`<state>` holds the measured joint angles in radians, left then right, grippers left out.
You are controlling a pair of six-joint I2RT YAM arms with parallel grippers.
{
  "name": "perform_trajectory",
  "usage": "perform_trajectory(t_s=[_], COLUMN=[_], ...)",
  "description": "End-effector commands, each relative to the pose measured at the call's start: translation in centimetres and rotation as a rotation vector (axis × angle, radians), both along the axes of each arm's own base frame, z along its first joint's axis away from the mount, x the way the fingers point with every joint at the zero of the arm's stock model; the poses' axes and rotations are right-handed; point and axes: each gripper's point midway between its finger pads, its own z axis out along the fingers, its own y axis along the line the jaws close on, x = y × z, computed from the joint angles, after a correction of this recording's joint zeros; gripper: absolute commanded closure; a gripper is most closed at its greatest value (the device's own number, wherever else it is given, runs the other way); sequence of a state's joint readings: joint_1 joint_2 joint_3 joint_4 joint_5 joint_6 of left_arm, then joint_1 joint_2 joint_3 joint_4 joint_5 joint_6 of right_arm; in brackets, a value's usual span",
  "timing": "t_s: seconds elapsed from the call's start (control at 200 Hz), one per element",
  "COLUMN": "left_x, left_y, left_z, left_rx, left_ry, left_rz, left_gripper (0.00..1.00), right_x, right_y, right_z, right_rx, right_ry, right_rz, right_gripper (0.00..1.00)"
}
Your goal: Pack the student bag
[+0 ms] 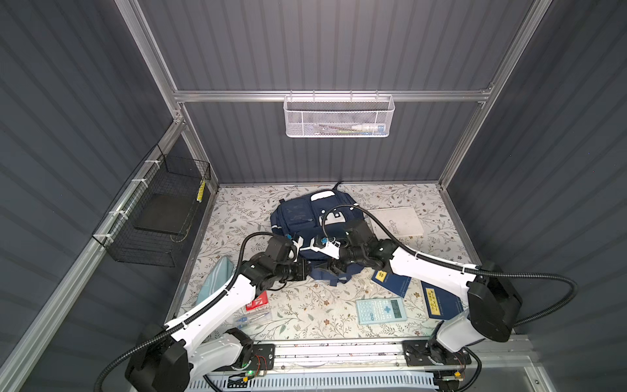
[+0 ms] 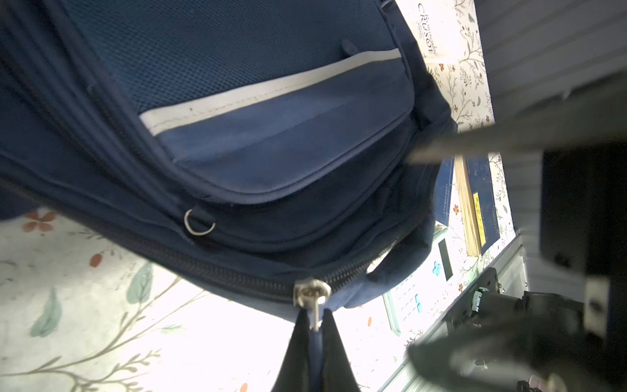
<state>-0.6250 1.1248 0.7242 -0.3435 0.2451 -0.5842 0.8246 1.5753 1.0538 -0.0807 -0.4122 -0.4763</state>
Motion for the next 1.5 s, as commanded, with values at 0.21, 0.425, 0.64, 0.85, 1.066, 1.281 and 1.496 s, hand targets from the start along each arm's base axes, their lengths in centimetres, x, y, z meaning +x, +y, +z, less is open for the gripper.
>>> perform_trajectory(t_s=[0.21,0.425,0.64,0.85,1.066,1.281,1.496], left_x=[1.5,4.4,10.2,15.3,11.3,6.4,5.6], left_y=[-0.1,5.7,12.2,18.7,15.8,11.5,11.5], left_z=[0.4,-4.4,-3.2,-3.9,-4.2,-4.3,-2.7], left_rx=[-0.001,0.093,0.152,0.21,0.086,0.078,0.064], left_ry=[-0.056,0.016,-0.052,-0.061,-0.043,0.004,-0.024], left_rz=[0.066,0.212,0.369,0.509,0.439,0.316,0.311], left_gripper=[1.0,1.0,1.0,1.0,1.0,1.0,0.52], right_x=[0.7,-0.7,-1.6,0.0,2.8,3.0,2.3], right_y=[0.0,-1.0,-2.3,-5.3,-8.9,-8.2,-7.6], right_z=[-5.1,-5.7,-6.0,-6.1,-7.3,-6.7,-4.4], right_rx=[-0.101,-0.121,-0.157,-0.15,-0.233,-0.188,-0.087], right_ry=[0.138,0.137,0.113,0.122,-0.008,-0.019,0.02], right_rz=[-0.029,0.008,0.04,-0.055,-0.199,-0.207,-0.273], right_gripper=[0.85,1.0,1.0,1.0,0.97,0.83,0.49])
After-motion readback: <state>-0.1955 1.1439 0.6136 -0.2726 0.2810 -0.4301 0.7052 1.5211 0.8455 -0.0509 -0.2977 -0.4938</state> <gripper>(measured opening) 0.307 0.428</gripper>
